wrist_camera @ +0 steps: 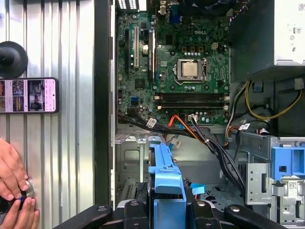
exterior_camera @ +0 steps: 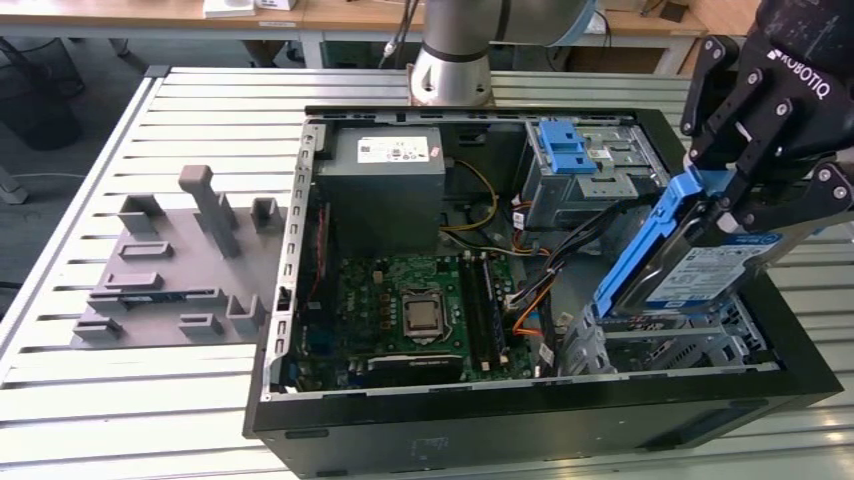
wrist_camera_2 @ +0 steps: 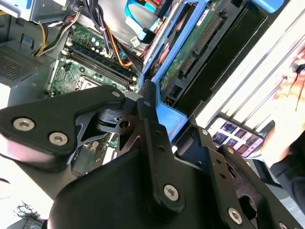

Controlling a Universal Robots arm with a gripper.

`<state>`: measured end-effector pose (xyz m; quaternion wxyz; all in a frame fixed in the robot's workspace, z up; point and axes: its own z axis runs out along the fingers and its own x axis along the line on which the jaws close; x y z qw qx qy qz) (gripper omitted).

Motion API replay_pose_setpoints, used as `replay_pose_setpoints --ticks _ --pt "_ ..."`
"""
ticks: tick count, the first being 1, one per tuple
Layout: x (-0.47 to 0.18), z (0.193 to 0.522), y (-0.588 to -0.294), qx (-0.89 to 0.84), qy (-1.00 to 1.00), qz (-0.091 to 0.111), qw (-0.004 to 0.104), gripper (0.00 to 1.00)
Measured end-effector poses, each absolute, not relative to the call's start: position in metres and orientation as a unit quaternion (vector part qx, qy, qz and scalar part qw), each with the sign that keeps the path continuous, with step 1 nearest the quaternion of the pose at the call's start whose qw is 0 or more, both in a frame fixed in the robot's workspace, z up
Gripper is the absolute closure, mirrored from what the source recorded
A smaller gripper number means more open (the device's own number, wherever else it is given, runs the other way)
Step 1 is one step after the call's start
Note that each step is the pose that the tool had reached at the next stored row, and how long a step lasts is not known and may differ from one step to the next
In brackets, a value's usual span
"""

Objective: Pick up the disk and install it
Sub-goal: 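Insert the disk into the insertion slot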

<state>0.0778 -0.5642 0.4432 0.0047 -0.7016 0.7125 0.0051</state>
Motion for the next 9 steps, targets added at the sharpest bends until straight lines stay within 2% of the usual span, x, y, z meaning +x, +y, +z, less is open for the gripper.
replay_pose_setpoints --ticks 9 --pt "0.0774 0.4412 -0.5667 -0.702 0.712 0.004 0.006 0.64"
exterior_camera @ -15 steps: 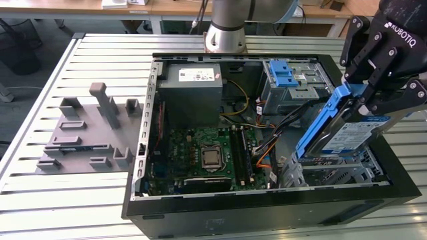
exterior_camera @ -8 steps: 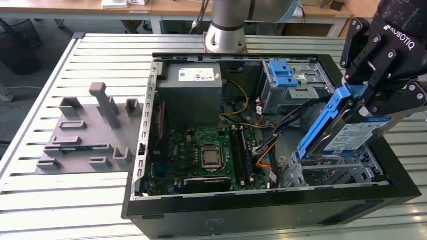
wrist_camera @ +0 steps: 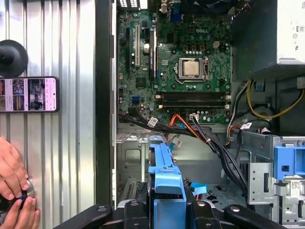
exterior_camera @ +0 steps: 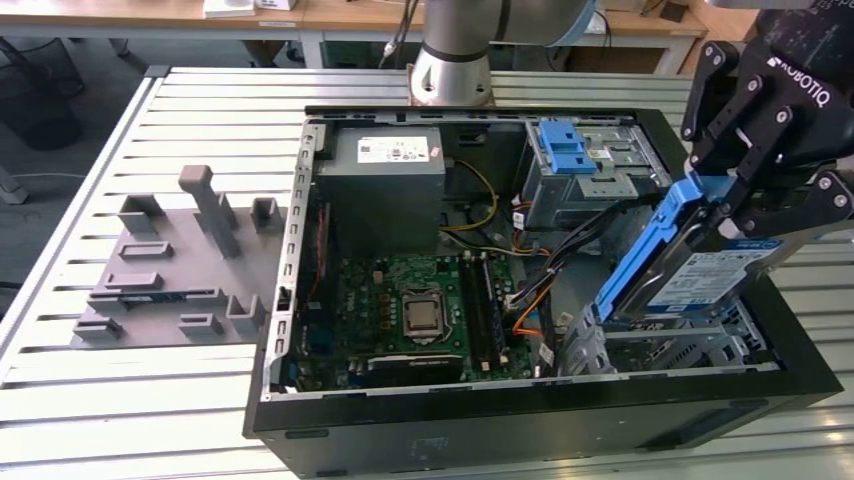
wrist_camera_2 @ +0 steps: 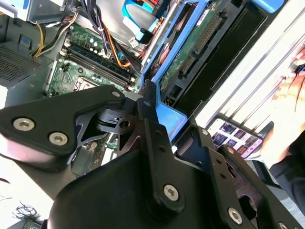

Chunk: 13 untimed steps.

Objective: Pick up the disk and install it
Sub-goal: 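Insert the disk into the insertion slot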

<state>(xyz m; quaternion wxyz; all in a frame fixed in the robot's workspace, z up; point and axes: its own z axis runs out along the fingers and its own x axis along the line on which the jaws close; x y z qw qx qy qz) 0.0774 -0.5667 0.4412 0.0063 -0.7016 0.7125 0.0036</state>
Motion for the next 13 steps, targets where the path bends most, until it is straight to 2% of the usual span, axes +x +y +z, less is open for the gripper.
replay_pose_setpoints --ticks 13 --pt "0.0763 0.4333 -0.5672 -0.702 0.712 0.002 0.007 0.64"
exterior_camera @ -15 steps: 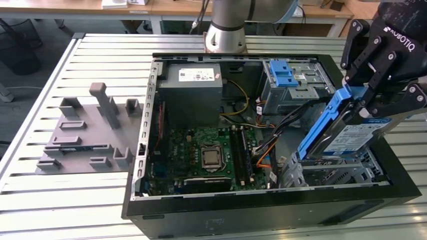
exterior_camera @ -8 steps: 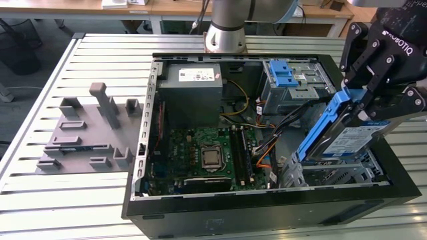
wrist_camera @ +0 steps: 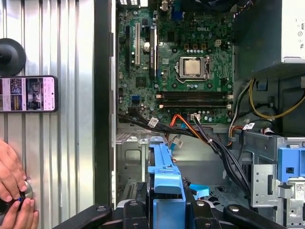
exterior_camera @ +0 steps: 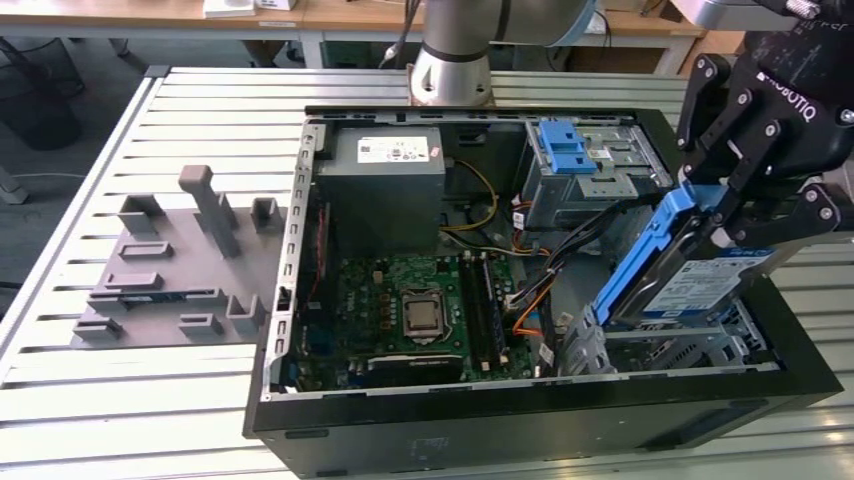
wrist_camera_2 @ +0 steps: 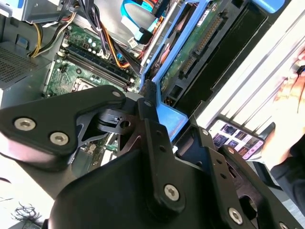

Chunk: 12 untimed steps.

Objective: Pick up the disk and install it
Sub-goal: 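Insert the disk into the insertion slot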

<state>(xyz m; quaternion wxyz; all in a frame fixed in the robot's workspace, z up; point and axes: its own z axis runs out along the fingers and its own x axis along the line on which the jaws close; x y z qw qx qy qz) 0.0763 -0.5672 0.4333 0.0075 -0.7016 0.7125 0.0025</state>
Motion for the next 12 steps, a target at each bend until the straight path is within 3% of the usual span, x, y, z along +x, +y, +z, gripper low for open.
replay_pose_setpoints --ticks 12 --pt "0.0760 0.4237 -0.5672 -0.702 0.713 0.002 0.007 0.64"
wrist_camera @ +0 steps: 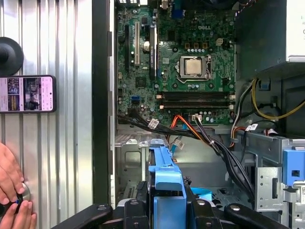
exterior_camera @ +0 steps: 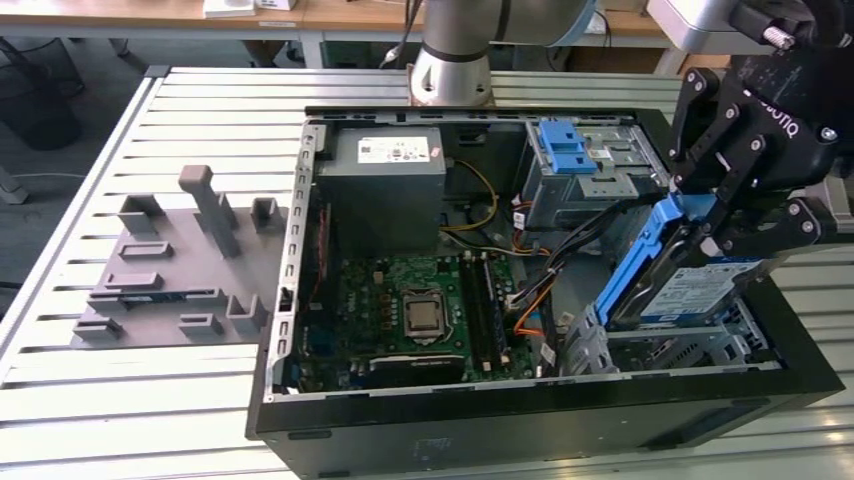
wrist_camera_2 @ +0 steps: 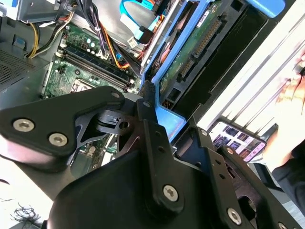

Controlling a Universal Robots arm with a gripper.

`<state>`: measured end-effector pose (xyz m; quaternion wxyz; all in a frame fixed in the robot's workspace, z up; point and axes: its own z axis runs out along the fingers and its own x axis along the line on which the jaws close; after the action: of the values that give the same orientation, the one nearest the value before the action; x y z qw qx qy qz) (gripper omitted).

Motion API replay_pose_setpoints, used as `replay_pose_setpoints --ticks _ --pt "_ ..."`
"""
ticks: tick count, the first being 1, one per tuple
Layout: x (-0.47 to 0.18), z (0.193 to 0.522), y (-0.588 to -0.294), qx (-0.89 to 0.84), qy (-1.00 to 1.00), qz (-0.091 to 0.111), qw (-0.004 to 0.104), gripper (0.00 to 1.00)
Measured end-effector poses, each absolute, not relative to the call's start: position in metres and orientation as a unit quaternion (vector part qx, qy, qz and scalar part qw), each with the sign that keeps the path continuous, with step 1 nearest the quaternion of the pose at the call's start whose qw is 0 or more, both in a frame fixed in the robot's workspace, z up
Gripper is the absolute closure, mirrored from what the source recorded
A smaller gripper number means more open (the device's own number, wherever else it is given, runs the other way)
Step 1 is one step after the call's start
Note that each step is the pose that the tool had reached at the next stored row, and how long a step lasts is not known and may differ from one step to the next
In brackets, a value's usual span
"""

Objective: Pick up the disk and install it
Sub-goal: 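Insert the disk into the insertion slot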

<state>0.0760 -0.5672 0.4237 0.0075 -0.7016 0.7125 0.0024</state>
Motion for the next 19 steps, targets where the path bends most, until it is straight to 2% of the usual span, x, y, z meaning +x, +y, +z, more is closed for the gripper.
replay_pose_setpoints --ticks 19 --pt "0.0759 0.4250 -0.5672 -0.701 0.713 0.008 0.002 0.64"
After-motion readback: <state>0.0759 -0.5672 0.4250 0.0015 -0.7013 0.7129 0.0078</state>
